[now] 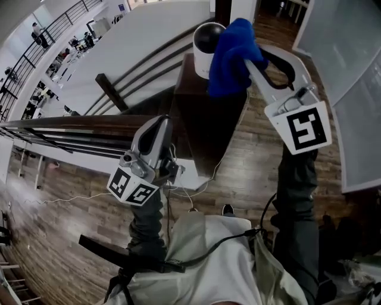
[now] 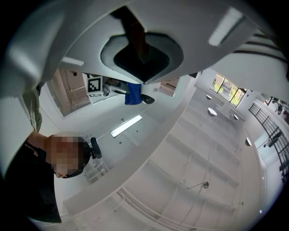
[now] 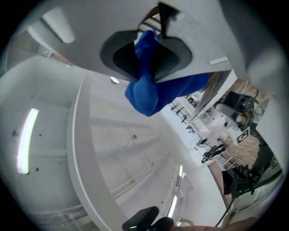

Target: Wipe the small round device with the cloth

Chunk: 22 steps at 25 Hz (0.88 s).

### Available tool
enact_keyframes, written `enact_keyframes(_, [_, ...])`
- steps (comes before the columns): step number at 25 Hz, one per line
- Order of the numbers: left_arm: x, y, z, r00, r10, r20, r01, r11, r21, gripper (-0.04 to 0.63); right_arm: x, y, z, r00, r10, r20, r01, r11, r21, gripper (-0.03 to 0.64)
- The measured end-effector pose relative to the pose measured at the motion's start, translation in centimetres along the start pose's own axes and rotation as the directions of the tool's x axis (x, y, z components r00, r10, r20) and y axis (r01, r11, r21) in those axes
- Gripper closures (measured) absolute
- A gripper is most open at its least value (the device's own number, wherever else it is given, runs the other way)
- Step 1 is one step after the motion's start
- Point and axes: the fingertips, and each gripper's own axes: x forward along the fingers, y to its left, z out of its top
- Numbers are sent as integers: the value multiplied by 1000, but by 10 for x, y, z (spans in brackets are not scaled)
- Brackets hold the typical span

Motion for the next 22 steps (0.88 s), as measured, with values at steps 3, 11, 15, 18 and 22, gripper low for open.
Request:
enact_keyframes(3, [-6, -1, -1, 1000, 10, -1, -10, 1000, -7, 597, 15, -37, 14, 996, -80, 45, 80, 997, 14, 541])
enact_keyframes(11, [-27, -4, -2, 999, 33, -13, -33, 999, -15, 597, 25, 21, -37, 995, 65, -80, -68, 997, -30, 541])
enact_keyframes(15, [-33, -2, -4, 999, 48, -21, -48, 999, -21, 597, 13, -4, -20, 999, -20, -47, 18, 999, -41, 541])
enact_keyframes(18, [-37, -2, -8, 998, 50, -29, -51, 998, -28, 597, 8, -38, 23, 987, -162, -5, 160, 975, -155, 541])
enact_keyframes(22, [-43, -3, -1, 998, 62, -27, -63, 997, -34, 597, 31, -44, 79, 983, -185, -19, 163, 906, -391, 541])
